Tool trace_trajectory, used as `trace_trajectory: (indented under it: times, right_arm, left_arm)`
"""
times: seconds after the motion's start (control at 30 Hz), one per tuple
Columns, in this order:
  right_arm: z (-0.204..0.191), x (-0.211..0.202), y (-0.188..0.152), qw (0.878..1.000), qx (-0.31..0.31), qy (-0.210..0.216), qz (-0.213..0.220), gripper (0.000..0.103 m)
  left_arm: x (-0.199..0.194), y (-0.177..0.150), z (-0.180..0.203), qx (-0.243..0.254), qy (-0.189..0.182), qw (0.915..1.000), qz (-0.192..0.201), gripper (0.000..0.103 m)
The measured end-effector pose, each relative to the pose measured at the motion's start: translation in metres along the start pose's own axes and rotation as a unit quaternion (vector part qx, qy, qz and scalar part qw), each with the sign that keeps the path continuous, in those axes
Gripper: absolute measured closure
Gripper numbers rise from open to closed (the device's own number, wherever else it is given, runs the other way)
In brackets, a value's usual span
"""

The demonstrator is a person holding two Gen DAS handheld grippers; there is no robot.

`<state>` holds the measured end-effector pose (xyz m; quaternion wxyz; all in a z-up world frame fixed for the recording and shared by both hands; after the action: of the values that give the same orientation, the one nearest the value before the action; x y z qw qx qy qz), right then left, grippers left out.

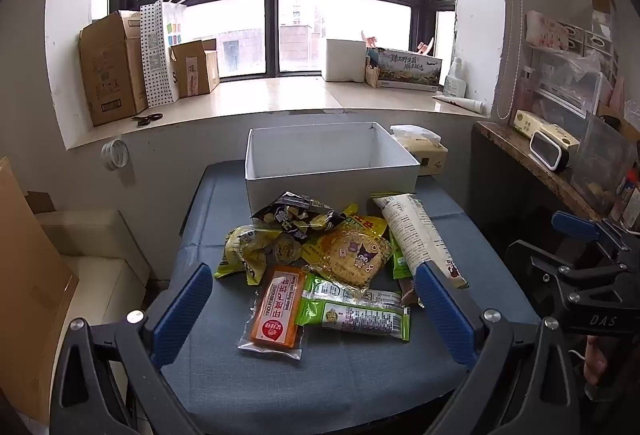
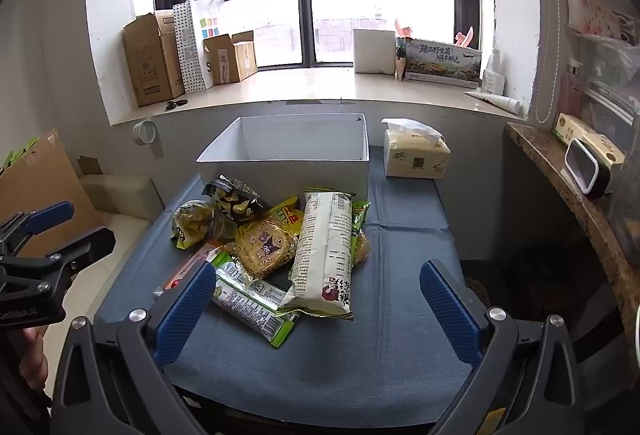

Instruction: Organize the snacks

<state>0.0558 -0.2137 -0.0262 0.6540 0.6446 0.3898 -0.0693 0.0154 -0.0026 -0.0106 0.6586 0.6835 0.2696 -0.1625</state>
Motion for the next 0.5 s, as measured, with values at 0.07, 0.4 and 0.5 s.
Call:
trace_trajectory:
  times: [0.07, 0.4, 0.5]
  right_arm:
    - [-0.0007, 0.0003, -0.0007, 1.000, 0.000, 0.000, -0.002, 0.000]
    - [-0.0034, -0.0004, 0.0037, 1.000, -0.003, 0.002, -0.003, 0.000]
    - [-0.0035, -0.0010, 0.0004, 1.000, -0.004, 0.003, 0.001, 0.000]
  left_arm:
    - [-0.0022, 0.0006, 0.0033, 0.004, 0.003, 1.0000, 0.004, 0.000]
    - [-0.0009, 0.0015, 0.0012, -0.005, -0.010, 0.9999, 0.000, 0.000]
    - [-0.0010, 0.0016, 0.0000, -0.007, -0.011, 0.9999, -0.001, 0.000]
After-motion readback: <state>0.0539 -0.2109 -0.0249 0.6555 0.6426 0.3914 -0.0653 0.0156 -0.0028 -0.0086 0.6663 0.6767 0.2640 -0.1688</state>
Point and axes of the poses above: each gripper's, at about its wrist camera, not at the fingertips, and x roughly the way its jaws point, z to its right, y to its top, the point moved 2 cm from there along x, roughly the way its jaws point, and after that the axes turned 8 degrees about y, right-handed, at the moved point
